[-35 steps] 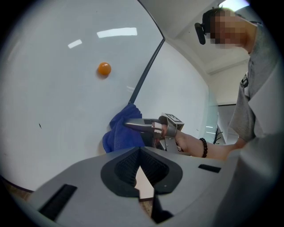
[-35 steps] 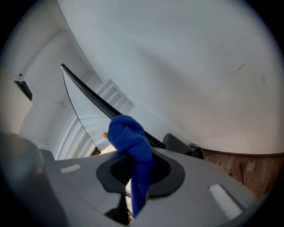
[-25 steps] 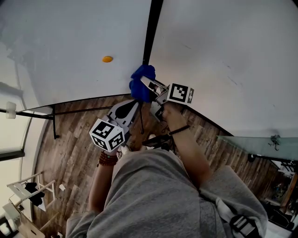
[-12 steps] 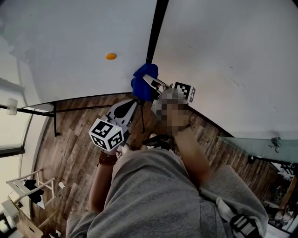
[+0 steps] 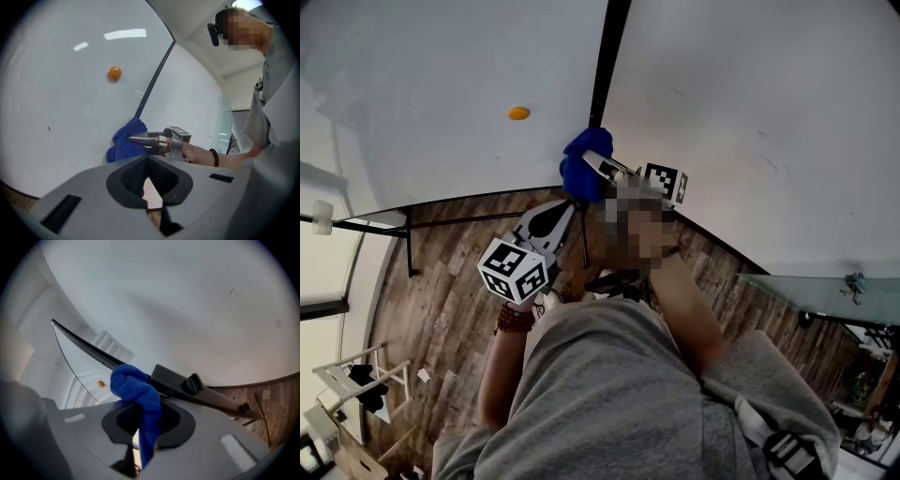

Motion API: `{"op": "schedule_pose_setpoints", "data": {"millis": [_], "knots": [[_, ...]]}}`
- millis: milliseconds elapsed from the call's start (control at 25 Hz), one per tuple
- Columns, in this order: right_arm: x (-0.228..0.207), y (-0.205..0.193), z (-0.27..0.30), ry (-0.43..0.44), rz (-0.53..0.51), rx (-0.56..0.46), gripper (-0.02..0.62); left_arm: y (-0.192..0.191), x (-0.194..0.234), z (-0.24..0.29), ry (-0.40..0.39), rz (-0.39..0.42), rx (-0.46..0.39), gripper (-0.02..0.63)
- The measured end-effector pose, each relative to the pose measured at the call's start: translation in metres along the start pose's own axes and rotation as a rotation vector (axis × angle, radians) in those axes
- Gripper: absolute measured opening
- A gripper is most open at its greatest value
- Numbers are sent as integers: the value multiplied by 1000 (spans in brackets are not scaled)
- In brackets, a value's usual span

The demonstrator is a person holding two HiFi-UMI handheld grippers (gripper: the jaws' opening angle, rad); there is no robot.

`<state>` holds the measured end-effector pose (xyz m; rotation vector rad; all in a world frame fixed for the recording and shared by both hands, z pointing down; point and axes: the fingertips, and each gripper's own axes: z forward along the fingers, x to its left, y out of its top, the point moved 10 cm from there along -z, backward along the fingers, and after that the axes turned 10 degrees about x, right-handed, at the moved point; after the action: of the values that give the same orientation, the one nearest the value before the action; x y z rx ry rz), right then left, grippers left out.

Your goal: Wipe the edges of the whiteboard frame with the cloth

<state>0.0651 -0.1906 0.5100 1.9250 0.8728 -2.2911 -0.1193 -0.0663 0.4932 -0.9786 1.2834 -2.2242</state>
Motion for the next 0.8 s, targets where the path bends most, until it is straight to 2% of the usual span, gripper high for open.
{"op": "schedule_pose_setpoints", "data": {"millis": [800], "knots": [[-14,-4,5,-14,21,27,61,-1,2,3,11,-9,6,8]]}}
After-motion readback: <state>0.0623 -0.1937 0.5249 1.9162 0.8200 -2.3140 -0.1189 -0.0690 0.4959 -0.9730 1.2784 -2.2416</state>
